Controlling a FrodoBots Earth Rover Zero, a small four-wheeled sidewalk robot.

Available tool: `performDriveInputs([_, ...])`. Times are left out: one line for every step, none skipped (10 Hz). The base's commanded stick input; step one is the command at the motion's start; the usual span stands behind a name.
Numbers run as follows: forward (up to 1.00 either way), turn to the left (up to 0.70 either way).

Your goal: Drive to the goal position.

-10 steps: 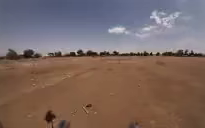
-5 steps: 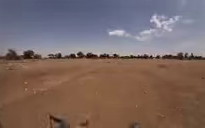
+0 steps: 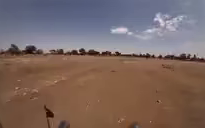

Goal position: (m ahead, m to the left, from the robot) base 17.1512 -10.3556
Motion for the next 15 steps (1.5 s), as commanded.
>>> performDriveInputs([0.70,0.00])
performDriveInputs([0.70,0.00])
performDriveInputs([0.70,0.00])
performDriveInputs([0.70,0.00])
performDriveInputs([0.70,0.00])
performDriveInputs([0.70,-0.10])
performDriveInputs([0.70,-0.34])
performDriveInputs([0.70,-0.35])
performDriveInputs([0.70,-0.35])
performDriveInputs([0.70,0.00])
performDriveInputs([0.70,0.00])
performDriveInputs([0.70,0.00])
performDriveInputs([0.70,0.00])
performDriveInputs([0.70,0.00])
performDriveInputs([0.70,0.00])
